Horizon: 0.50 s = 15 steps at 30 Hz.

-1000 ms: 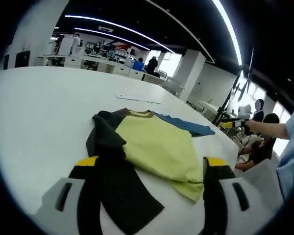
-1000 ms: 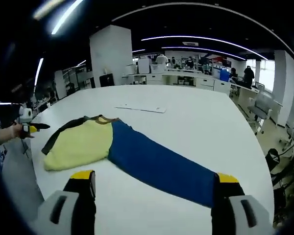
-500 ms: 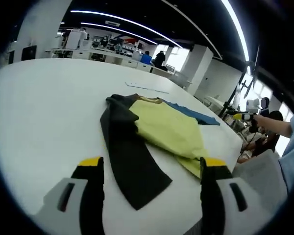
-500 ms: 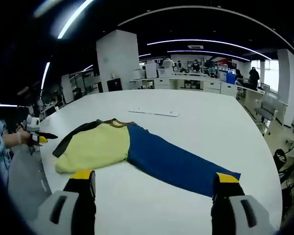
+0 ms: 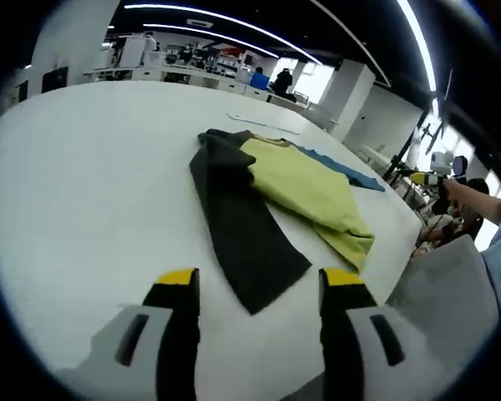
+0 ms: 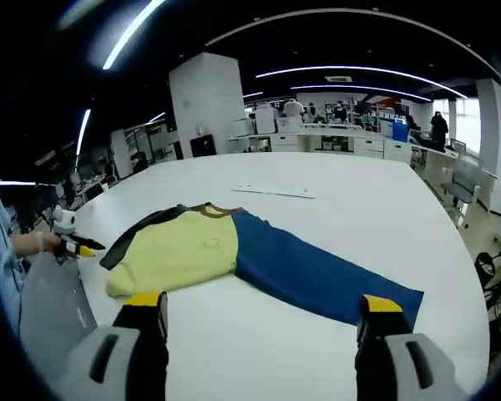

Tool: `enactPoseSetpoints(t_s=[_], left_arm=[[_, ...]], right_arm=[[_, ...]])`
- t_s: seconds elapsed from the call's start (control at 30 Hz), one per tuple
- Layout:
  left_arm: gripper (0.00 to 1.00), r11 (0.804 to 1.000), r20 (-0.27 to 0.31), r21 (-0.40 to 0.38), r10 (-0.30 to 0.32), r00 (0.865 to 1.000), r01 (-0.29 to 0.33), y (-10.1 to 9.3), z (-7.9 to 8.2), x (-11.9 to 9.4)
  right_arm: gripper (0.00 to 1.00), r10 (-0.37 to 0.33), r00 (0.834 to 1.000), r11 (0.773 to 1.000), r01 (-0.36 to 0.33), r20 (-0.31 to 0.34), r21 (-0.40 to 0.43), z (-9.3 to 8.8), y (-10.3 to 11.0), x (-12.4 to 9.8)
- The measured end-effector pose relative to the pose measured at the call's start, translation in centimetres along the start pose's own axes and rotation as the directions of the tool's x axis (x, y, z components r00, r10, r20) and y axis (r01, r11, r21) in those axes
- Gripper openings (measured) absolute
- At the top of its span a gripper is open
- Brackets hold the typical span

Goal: Fold the garment on the visible template until the final outline fits inside the template.

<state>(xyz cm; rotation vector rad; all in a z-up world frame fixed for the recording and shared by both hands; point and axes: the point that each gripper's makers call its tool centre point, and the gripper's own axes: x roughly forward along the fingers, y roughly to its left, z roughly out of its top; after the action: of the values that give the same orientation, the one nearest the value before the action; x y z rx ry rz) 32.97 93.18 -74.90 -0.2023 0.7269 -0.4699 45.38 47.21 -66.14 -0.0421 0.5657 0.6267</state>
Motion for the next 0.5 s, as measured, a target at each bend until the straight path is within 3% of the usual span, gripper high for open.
enactPoseSetpoints(t_s=[0.3,0.4,0.43,0.5], left_arm=[[0.34,0.999,-0.06,0.042,0.033,0.998,-0.031,0.4,-1.0,0.2],[0.28,1.0,-0.098,-0.015,0.023,0.995,-0.025,0.3,-1.9,0.3],[0.29,1.0,-0.066,0.018,0.021,0.998,-0.02,0.4,-1.2,0.5],[0.26,0.999,-0.075,0.021,0.028,0.997,-0.026,0.6,-1.3,0.4]], right_arm=[[0.92,0.019,1.0,1.0,-0.019,0.006,0.012,0.0,0.6,0.2],[0.92,0.023,1.0,1.0,-0.023,0.009,0.017,0.1,0.7,0.2],[0.92,0.024,1.0,1.0,-0.025,0.009,0.016,0.1,0.7,0.2],[0.91,0.024,1.0,1.0,-0.024,0.012,0.016,0.2,0.7,0.1]])
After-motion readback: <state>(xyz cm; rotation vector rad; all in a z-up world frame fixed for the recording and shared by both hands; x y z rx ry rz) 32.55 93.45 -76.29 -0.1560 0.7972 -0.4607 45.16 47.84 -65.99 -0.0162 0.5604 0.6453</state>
